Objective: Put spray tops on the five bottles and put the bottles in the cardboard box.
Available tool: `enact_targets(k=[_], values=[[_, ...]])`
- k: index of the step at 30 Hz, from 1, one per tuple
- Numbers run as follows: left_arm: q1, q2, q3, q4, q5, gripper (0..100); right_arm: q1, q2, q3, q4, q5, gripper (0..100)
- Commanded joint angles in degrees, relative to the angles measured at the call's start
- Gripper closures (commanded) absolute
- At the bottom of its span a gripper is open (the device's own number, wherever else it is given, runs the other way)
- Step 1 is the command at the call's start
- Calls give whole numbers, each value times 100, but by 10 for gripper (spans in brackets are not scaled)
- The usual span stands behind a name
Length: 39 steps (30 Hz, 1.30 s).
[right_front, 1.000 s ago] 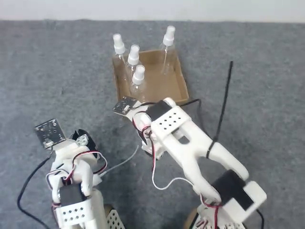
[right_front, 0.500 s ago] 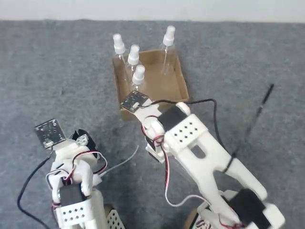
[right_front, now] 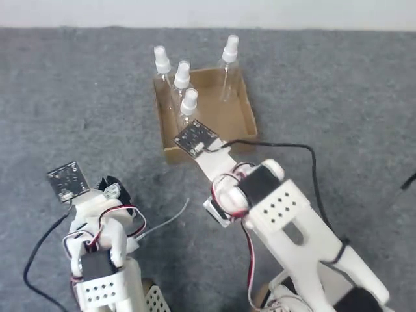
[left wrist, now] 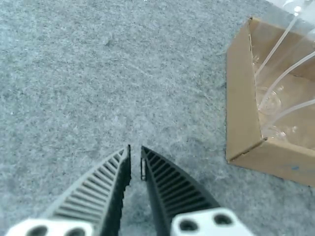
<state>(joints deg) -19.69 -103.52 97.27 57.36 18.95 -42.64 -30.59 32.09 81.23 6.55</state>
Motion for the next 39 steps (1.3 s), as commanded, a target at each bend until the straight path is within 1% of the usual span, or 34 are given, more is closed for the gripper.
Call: enact_targets(k=[1, 9, 13, 16, 22, 25, 27, 30, 32, 35, 39], values=[[0, -88, -75, -114, -26, 968, 84, -734, 316, -514, -79, 916], [0, -88, -75, -114, -26, 967, 664, -1516, 1073, -1279, -88, 916], [9, -88, -75, -105, -35, 967, 769, -1895, 1591, -1710, -97, 916], [-9, -88, -75, -97, -44, 967, 769, -2158, 1873, -1824, -97, 916], [-18, -97, -119, -88, -967, 968, 910, -2589, 2180, -1930, -114, 916], [-18, -97, -295, -44, -1380, 967, 1182, -2765, 2382, -2211, -316, 916], [-9, -97, -549, 167, -1758, 966, 1332, -2862, 2435, -2308, -360, 916], [18, -97, -1086, 668, -2549, 960, 1481, -2923, 2444, -2308, -378, 916], [18, -97, -1420, 976, -2989, 926, 1534, -2897, 2444, -2308, -378, 916], [26, -88, -1692, 1231, -3103, 878, 1569, -2870, 2444, -2308, -378, 916], [26, -79, -1719, 1292, -3130, 869, 1569, -2862, 2514, -2396, -378, 916]])
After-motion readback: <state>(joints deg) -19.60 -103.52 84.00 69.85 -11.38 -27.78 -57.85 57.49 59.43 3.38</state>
